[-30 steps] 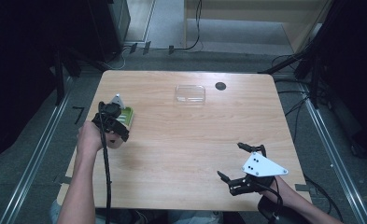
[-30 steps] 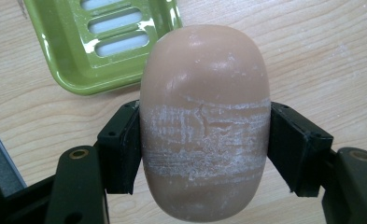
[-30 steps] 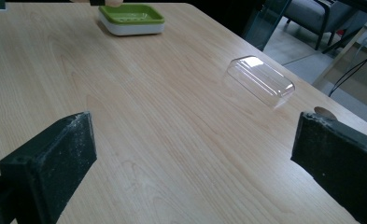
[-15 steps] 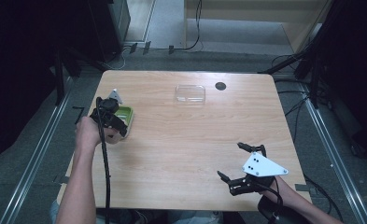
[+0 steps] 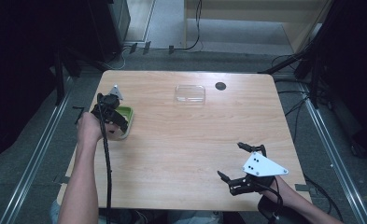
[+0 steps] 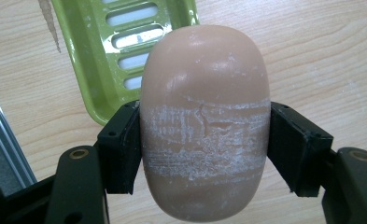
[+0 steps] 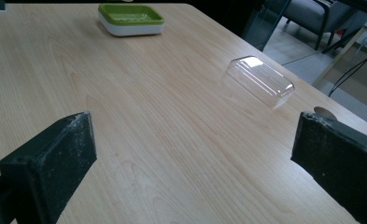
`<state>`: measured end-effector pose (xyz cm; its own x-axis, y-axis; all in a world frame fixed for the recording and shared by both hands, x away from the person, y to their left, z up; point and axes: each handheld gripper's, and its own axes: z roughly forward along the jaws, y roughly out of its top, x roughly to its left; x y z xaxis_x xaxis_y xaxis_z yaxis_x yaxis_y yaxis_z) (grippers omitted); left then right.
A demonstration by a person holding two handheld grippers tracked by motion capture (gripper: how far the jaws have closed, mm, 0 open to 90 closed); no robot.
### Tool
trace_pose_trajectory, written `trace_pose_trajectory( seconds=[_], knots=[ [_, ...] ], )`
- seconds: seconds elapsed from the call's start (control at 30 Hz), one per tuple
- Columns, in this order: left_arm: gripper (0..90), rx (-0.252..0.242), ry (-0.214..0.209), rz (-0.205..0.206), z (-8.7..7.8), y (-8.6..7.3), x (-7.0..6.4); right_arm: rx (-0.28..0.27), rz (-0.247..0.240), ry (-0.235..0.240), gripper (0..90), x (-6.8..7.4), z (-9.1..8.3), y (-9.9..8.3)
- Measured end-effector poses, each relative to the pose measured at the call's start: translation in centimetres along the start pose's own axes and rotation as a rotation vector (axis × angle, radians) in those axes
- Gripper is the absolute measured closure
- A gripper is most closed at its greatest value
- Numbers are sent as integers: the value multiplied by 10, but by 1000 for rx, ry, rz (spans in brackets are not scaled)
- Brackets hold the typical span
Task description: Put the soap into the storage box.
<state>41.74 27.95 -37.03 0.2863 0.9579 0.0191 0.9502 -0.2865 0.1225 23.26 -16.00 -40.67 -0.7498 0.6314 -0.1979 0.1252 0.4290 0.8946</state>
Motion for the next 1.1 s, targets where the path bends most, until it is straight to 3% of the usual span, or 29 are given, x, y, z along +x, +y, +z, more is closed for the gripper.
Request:
trace_pose_trajectory(
  seconds=[0.3, 1.1],
  knots=[
    [339, -2, -11, -30, 7, 3, 8, 0, -1, -1, 0, 0, 0, 0],
    [339, -22, -3, -30, 15, 17, 16, 2, 0, 1, 0, 0, 0, 0]
  ],
)
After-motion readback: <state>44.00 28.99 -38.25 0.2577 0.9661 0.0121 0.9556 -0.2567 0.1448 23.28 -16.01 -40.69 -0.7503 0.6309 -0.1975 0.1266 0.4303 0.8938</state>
